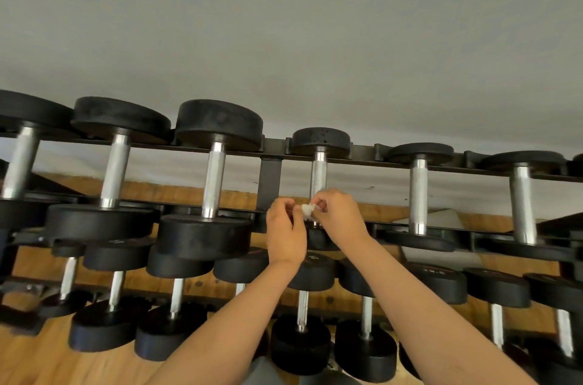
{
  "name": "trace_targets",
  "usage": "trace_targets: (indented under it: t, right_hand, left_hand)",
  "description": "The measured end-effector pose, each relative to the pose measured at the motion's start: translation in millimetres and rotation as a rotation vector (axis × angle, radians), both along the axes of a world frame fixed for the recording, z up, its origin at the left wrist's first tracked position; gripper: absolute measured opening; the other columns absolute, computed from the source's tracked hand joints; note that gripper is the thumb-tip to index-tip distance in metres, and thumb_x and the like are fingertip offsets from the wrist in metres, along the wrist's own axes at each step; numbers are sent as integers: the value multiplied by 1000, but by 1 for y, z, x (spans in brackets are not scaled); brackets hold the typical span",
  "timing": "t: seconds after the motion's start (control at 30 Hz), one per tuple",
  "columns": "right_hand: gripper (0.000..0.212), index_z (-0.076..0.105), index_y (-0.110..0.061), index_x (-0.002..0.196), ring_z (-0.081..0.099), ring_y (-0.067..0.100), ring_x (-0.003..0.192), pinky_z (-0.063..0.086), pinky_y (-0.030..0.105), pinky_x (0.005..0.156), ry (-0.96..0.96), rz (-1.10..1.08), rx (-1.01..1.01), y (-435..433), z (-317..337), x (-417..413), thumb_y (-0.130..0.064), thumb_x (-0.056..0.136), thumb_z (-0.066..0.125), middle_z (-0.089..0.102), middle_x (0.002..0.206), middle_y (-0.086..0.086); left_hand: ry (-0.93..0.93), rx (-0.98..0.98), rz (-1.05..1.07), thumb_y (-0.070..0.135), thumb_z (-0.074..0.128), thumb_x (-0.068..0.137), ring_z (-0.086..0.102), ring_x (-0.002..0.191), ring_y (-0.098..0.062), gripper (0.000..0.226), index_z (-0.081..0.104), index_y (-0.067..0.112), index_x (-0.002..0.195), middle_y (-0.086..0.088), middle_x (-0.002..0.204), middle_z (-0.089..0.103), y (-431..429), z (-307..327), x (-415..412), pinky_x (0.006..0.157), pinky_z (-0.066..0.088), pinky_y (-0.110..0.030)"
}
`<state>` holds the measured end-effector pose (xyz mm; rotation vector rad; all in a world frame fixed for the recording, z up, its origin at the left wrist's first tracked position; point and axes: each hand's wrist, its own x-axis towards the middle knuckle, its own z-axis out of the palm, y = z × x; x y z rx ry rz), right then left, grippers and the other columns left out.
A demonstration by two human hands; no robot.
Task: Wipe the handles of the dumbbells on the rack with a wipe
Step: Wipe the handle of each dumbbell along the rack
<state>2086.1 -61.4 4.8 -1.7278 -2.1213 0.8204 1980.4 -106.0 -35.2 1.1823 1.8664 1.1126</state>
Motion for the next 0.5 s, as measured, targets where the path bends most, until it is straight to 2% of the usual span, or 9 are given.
trace_targets:
  t: [0.1,0.23,0.33,0.5]
  right_hand:
    - [5,68,-14,90,58,15,80,52,30,77,-12,9,-29,-3,2,4,-12,88,64,60,90,2]
    - [10,68,-13,92,57,15,87,48,27,82,6,90,-110,-3,9,16,-8,90,60,62,97,2]
    - [9,69,-11,93,60,18,90,51,36,88,45,123,-109,-7,7,24,-8,90,60,64,98,6]
    - [11,70,-8,93,61,21,87,52,40,86,53,119,-117,-3,4,23,-6,88,61,66,95,8]
  left_hand:
    - [-122,28,81,28,41,102,54,92,-13,14,52,19,103,-4,101,57,9,13,5,80,44,-23]
    - [-227,-82,200,32,38,103,55,98,-21,18,49,17,102,-7,103,57,20,17,16,86,45,-33]
    - [-99,-84,145,31,38,103,51,102,-19,17,48,17,103,-3,104,53,17,18,22,85,40,-31]
    - [51,-28,163,28,39,103,45,92,-11,24,53,11,111,-3,106,51,8,17,25,76,35,-25]
